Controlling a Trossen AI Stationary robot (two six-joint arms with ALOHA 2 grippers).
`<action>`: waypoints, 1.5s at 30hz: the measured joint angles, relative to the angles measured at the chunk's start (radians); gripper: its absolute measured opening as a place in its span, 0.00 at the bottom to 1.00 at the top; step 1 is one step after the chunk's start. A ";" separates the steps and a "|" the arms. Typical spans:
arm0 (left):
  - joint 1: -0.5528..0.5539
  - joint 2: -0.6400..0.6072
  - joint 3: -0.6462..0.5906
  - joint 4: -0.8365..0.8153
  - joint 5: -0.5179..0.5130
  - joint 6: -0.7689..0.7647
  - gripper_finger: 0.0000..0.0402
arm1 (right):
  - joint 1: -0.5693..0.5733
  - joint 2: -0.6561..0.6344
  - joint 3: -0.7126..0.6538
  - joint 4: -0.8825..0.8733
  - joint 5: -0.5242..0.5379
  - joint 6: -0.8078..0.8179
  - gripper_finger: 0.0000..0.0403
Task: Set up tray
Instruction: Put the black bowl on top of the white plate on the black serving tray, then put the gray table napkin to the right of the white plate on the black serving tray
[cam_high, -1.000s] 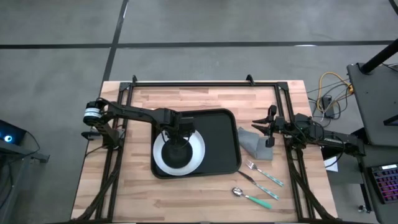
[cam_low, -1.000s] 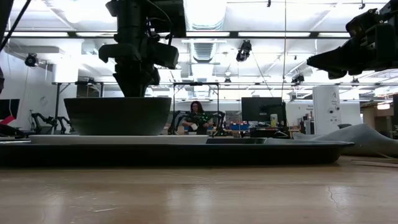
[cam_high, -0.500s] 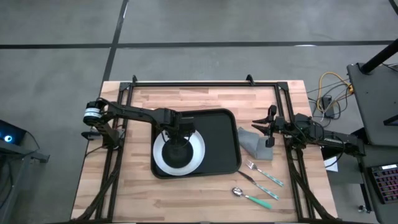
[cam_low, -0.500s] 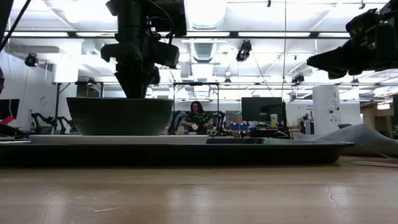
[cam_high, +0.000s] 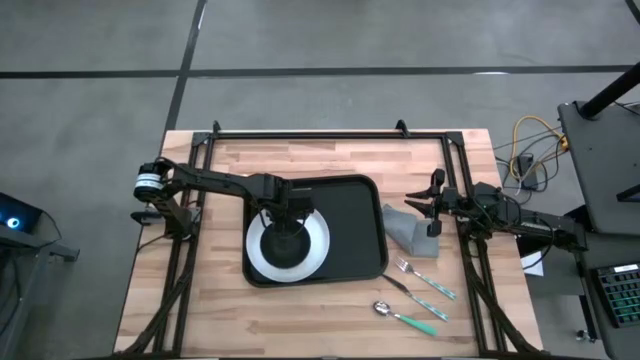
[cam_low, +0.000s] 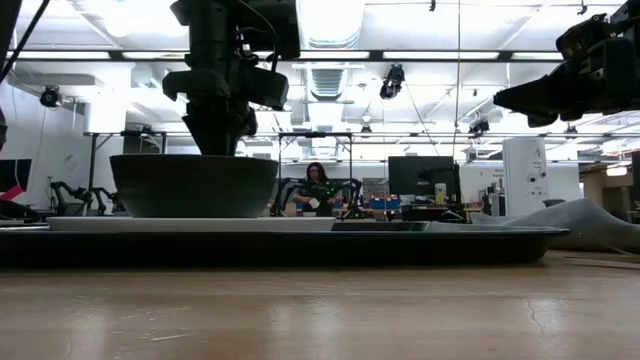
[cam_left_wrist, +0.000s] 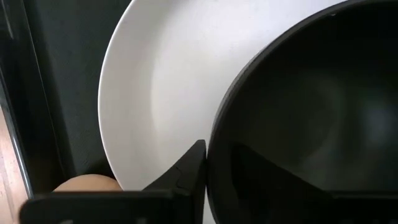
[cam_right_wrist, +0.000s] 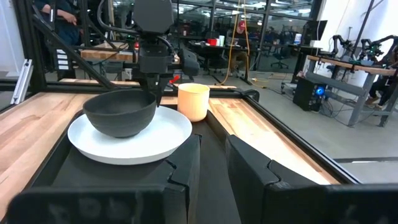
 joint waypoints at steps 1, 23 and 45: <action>0.000 0.000 0.000 0.000 0.000 0.000 0.16 | 0.000 0.000 0.000 0.000 0.000 -0.001 0.17; 0.000 -0.011 0.005 -0.001 -0.001 -0.034 0.18 | 0.000 0.000 0.000 0.000 0.000 -0.001 0.17; -0.001 -0.023 0.103 0.001 -0.020 -0.078 0.18 | 0.000 0.000 0.000 0.000 0.000 -0.001 0.17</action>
